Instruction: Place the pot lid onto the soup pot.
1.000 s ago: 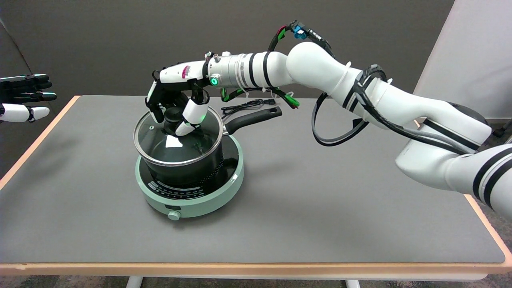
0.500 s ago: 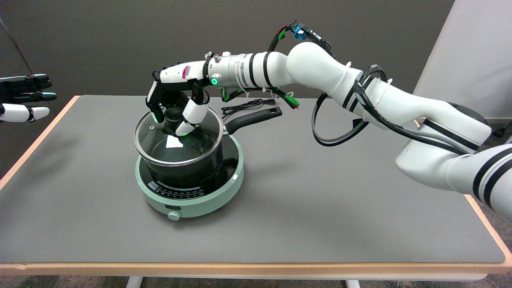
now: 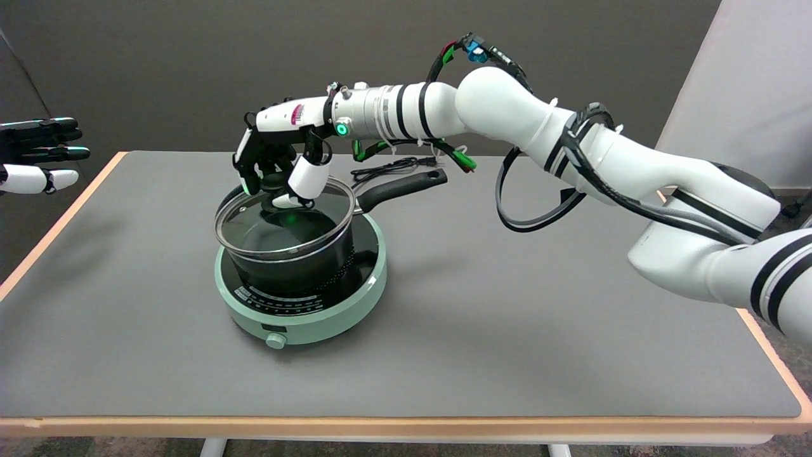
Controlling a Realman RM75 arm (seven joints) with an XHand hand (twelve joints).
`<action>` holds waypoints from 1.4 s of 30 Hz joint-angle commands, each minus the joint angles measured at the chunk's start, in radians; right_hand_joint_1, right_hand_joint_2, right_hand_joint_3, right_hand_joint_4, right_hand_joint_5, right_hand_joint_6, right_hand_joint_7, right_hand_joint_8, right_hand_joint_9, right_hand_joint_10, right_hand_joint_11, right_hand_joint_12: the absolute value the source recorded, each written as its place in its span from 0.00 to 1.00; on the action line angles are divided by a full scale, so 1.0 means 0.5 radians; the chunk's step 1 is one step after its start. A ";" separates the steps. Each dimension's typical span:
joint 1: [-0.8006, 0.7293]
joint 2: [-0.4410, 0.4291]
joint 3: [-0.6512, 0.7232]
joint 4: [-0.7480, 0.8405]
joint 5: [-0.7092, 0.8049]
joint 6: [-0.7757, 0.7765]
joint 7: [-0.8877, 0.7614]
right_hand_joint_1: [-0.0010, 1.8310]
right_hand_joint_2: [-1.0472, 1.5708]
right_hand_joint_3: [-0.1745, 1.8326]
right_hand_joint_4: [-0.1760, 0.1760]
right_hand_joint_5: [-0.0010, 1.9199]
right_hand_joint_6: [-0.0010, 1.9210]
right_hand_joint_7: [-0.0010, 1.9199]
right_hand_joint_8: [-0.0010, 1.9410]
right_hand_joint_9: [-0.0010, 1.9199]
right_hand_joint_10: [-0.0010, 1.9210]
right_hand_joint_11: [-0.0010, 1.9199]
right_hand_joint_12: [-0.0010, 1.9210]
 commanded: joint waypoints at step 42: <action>-0.111 0.034 0.131 0.054 0.001 0.098 0.000 0.56 0.67 0.54 1.00 0.39 0.38 0.48 0.31 0.41 0.67 0.23 0.94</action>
